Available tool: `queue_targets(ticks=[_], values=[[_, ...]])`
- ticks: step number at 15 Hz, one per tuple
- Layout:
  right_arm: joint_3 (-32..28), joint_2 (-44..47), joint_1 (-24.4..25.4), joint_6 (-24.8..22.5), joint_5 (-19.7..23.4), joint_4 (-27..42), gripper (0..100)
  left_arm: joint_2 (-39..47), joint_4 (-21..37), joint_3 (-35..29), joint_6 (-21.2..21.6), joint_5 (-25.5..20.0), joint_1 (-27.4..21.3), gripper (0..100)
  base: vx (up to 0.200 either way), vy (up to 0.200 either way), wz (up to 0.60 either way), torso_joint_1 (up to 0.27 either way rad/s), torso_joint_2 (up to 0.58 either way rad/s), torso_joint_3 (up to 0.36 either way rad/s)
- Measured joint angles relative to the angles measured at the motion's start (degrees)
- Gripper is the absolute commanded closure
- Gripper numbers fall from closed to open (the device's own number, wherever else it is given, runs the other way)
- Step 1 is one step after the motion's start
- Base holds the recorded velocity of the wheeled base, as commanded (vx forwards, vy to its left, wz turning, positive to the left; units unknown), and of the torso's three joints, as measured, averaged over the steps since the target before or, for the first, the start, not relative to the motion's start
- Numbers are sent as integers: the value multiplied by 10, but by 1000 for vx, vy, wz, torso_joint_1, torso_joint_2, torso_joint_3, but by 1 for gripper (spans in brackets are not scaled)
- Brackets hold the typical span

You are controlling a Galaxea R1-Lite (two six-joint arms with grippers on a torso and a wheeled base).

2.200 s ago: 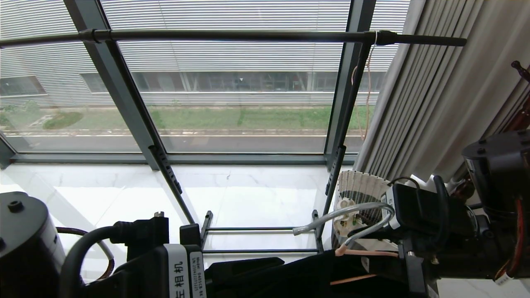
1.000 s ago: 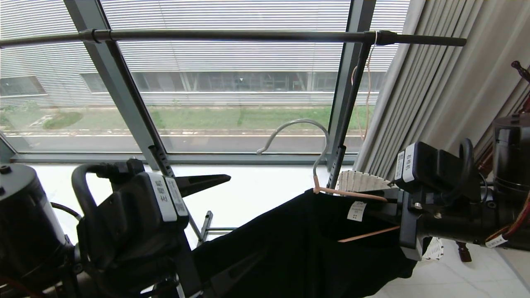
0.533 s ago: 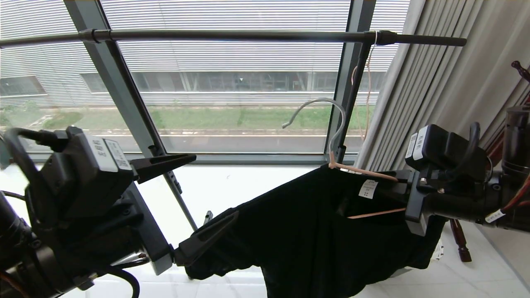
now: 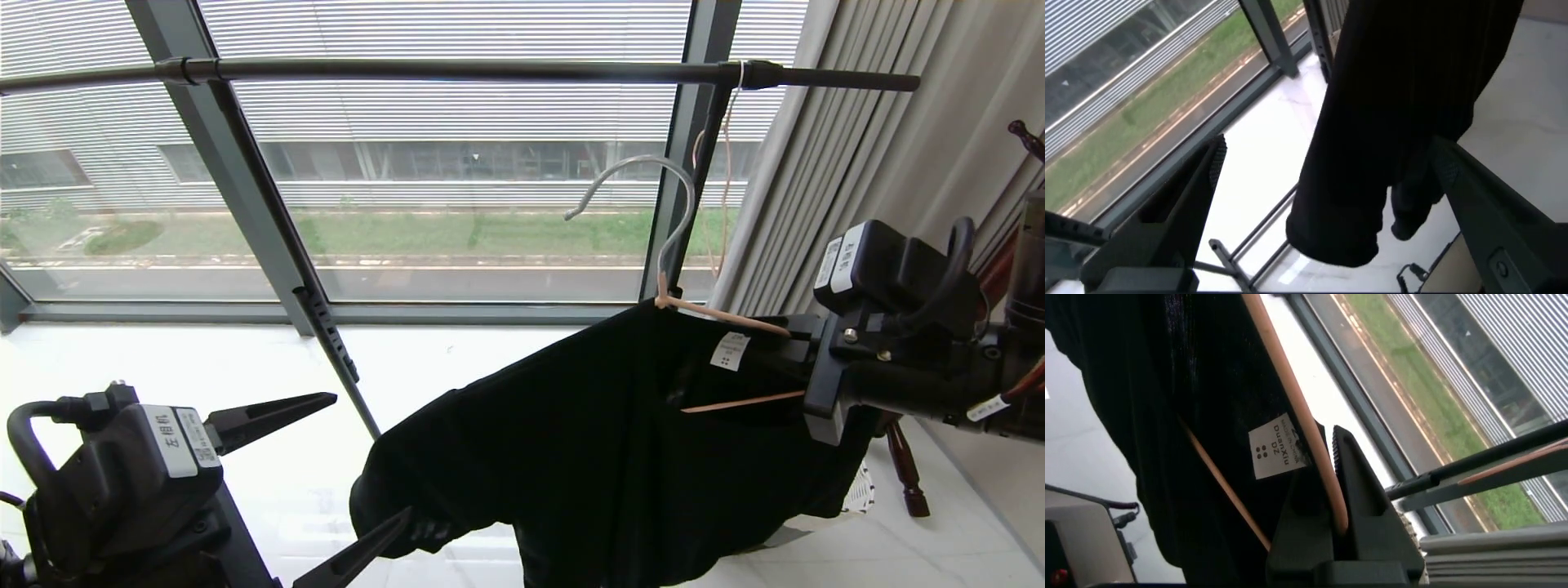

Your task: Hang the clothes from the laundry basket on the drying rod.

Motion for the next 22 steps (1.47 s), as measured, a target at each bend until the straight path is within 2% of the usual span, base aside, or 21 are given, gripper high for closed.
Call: queue_targets(ticks=[4, 12, 13, 19, 22], values=[[0, -15, 6, -20, 2, -1, 100, 5, -1, 18, 0, 0, 45, 0, 0, 0, 0, 0, 0, 0], [-4, -28, 34, -23, 1, -1, 100, 17, 0, 37, 14, -1, 47, 0, 0, 0, 0, 0, 0, 0], [-5, -28, 37, -23, 0, -1, 100, 18, 0, 39, 14, -1, 47, 100, 0, 0, 0, 0, 0, 0], [-6, -30, 47, -22, -5, -1, 100, 25, 0, 42, 15, 0, 48, 100, 0, 0, 0, 0, 0, 0], [-5, -31, 28, -19, -17, -1, 100, 24, -1, 42, 12, 5, 56, 100, 0, 0, 0, 0, 0, 0]])
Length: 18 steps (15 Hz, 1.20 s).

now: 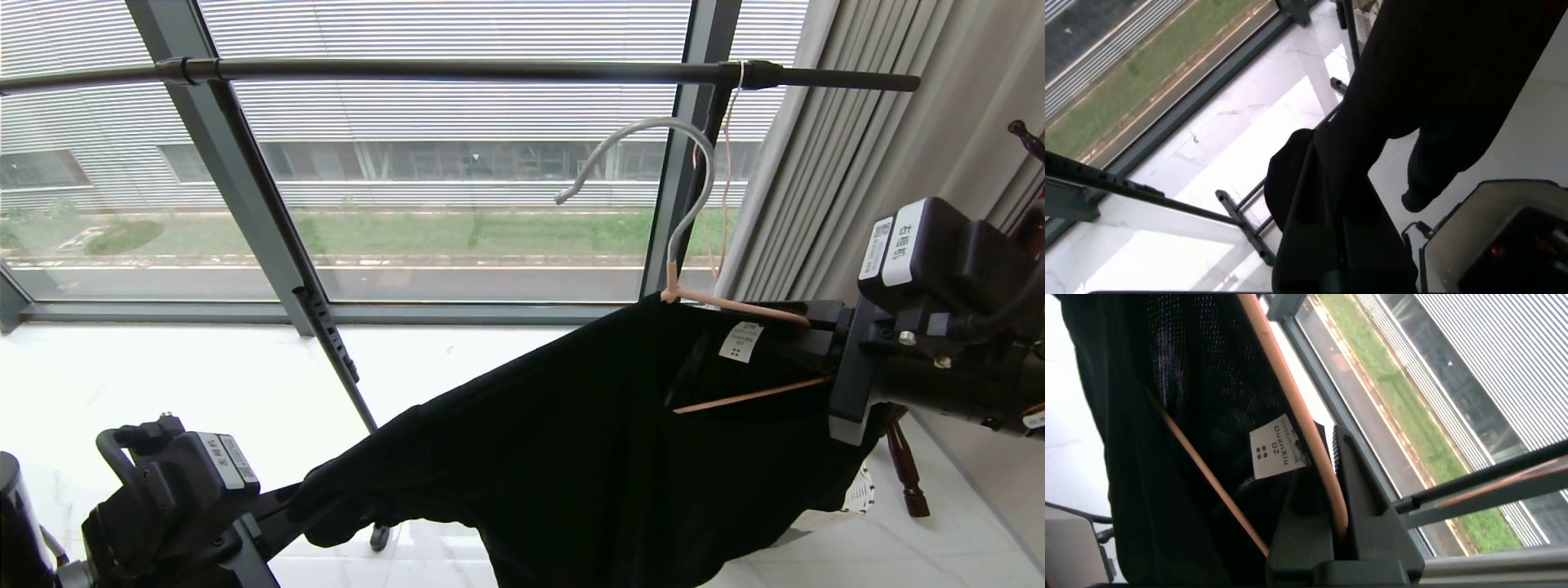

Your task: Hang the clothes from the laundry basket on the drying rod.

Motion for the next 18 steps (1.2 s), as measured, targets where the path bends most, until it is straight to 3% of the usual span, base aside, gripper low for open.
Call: queue_targets(ticks=[3, 8, 13, 14, 18], values=[[1, -1, -41, 2, 0, -1, 100, -10, 0, 1, -2, 2, 42, 100, 0, 0, 0, 0, 0, 0], [-1, -3, -88, 23, 0, -33, 100, -17, -1, 4, 0, 1, 168, 100, 0, 0, 0, 0, 0, 0], [-5, -2, -102, 26, -1, -35, 100, -20, -1, 7, 2, 0, 178, 100, 0, 0, 0, 0, 0, 0], [-6, -2, -102, 26, -2, -35, 100, -21, -1, 7, 2, 0, 174, 0, 0, 0, 0, 0, 0, 0], [-7, -1, -103, 28, -3, -36, 100, -24, -1, 5, 1, 1, 161, 0, 0, 0, 0, 0, 0, 0]])
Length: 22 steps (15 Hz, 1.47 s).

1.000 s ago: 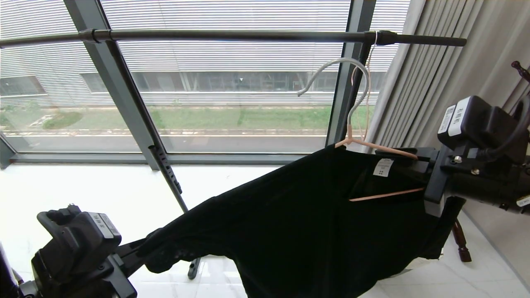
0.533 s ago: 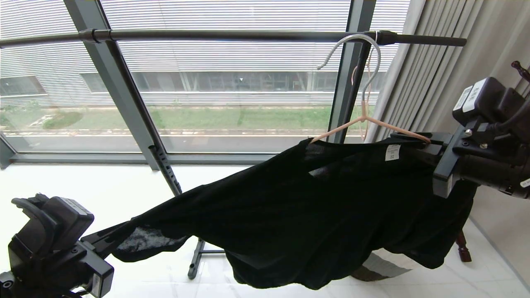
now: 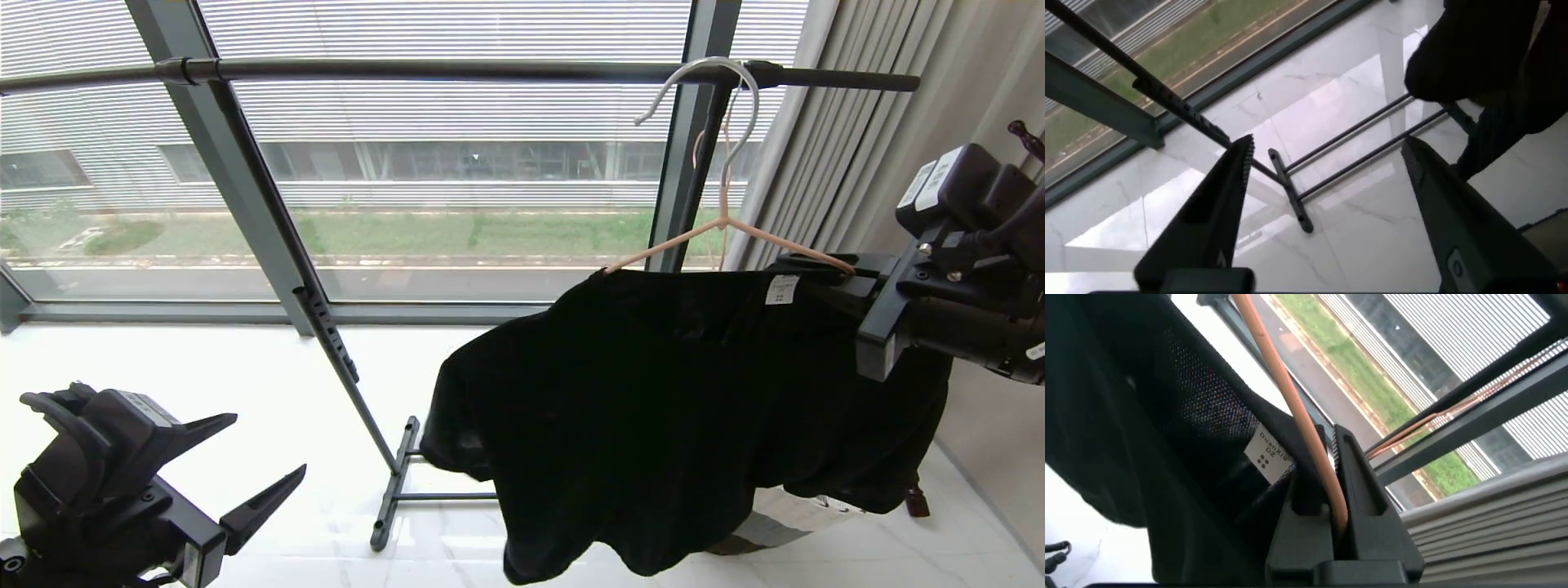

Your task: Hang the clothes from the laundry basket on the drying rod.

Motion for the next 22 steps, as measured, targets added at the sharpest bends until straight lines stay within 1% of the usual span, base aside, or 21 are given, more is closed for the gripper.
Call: queue_targets(ticks=[2, 3, 4, 5, 7, 8, 9, 11, 13, 18, 20, 21, 22], values=[[0, 1, -6, 4, -1, 0, 100, 0, 0, 0, 0, 2, 0, 0, 0, 0, 0, 0, 0, 0], [1, 2, -9, 7, -18, 0, 100, 0, 0, -1, -2, 5, 1, 0, 0, 0, 0, 0, 0, 0], [1, 5, -11, 16, -53, 0, 100, 1, 0, -5, -4, 17, 5, 0, 0, 0, 0, 0, 0, 0], [1, 11, -10, 43, -93, 1, 100, 4, 0, -10, -5, 43, 8, 0, 0, 0, 0, 0, 0, 0], [-2, 30, 4, 109, -137, 1, 100, 17, 0, -27, -12, 106, 17, 0, 0, 0, 0, 0, 0, 0], [-5, 43, 15, 134, -168, 1, 100, 26, 0, -39, -21, 126, 25, 0, 0, 0, 0, 0, 0, 0], [-13, 59, 23, 158, -196, 1, 100, 32, 0, -48, -27, 135, 31, 0, 0, 0, 0, 0, 0, 0], [-55, 95, 40, 208, -241, 0, 100, 43, -1, -63, -30, 142, 47, 0, 0, 0, 0, 0, 0, 0], [-108, 134, 55, 235, -277, 1, 100, 48, -1, -68, -30, 143, 58, 0, 0, 0, 0, 0, 0, 0], [-260, 244, 92, 243, -361, 10, 100, 52, 0, -70, -28, 142, 62, 0, 0, 0, 0, 0, 0, 0], [-304, 275, 99, 242, -397, 28, 100, 52, 0, -71, -27, 142, 63, 0, 0, 0, 0, 0, 0, 0], [-319, 286, 101, 240, -406, 33, 100, 52, 0, -72, -28, 142, 63, 0, 0, 0, 0, 0, 0, 0], [-328, 293, 104, 239, -409, 37, 100, 52, -1, -72, -27, 142, 62, 0, 200, 0, 0, 2, 7, 12]])
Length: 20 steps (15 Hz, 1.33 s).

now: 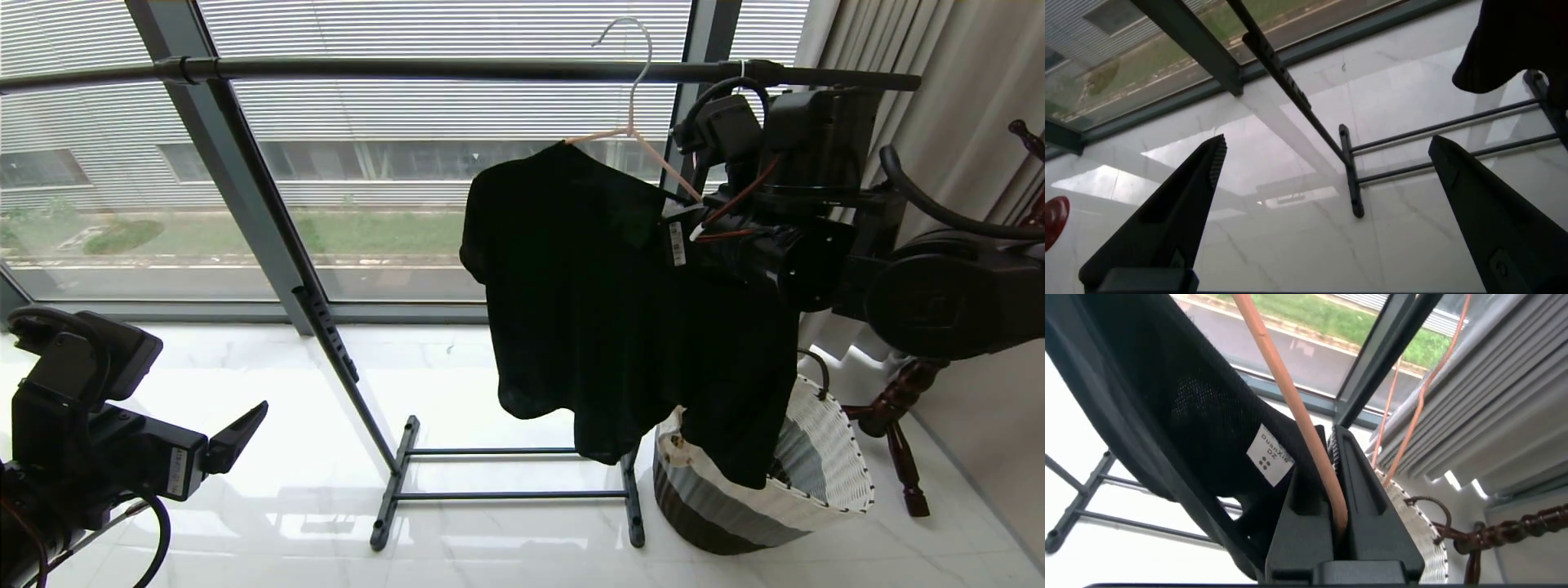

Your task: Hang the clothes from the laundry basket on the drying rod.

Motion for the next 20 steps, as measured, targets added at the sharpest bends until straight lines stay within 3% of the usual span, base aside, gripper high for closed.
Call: queue_targets(ticks=[14, 20], values=[[-25, 15, 11, -15, -17, 2, 100, 0, 0, 0, 0, -1, 0, 0, 0, 0, 0, 0, 0, 0], [-24, 13, 11, -15, -17, 4, 100, -2, 0, -4, 4, 4, 0, 0, 0, 200, 0, 4, 3, 2]])
